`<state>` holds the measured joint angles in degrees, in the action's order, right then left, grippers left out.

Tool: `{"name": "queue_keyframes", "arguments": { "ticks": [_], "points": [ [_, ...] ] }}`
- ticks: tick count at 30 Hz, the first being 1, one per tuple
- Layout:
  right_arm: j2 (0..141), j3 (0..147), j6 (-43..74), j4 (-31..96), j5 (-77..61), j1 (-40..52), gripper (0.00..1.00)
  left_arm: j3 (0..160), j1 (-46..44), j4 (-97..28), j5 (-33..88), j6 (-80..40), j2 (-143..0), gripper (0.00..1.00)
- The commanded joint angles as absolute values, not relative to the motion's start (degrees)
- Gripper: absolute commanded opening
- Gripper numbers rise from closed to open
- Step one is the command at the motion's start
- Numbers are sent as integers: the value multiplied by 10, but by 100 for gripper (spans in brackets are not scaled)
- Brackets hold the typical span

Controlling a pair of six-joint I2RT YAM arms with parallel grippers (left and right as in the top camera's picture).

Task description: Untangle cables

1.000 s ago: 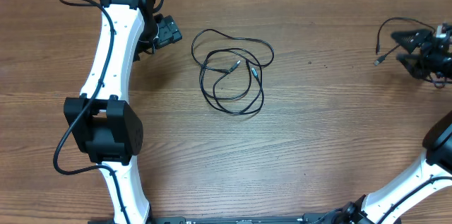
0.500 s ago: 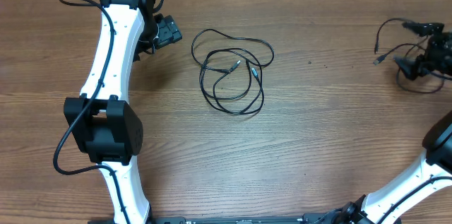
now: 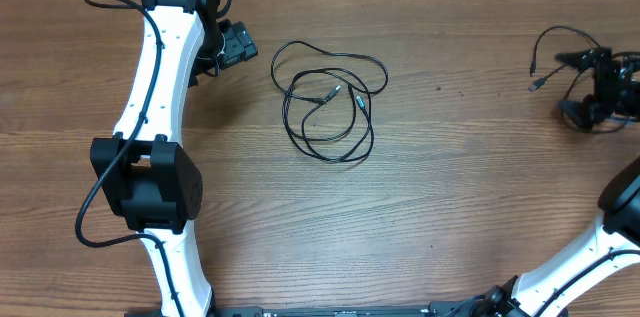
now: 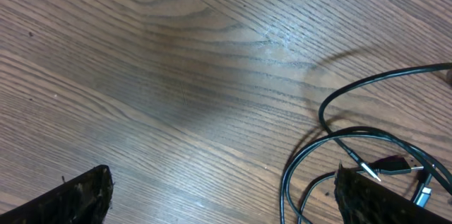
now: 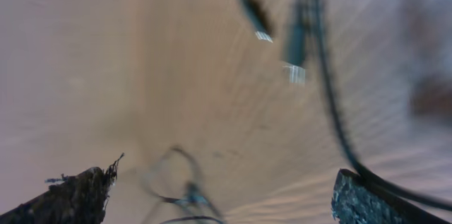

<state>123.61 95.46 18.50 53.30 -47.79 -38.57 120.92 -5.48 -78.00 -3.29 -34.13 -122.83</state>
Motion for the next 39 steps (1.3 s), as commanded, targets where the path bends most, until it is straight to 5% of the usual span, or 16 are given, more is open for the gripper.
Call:
{"name": "queue_keyframes", "arguments": {
  "ticks": [1,8,39],
  "points": [
    [1228,964,84,571,-297,-386,100,1220,-53,-779,-40,-332,-1228,100],
    [1228,964,60,585,-143,-386,100,1220,-53,-779,-40,-332,-1228,100],
    [1239,941,-3,580,-19,-316,100,1220,-53,-779,-40,-332,-1228,100]
  ]
}}
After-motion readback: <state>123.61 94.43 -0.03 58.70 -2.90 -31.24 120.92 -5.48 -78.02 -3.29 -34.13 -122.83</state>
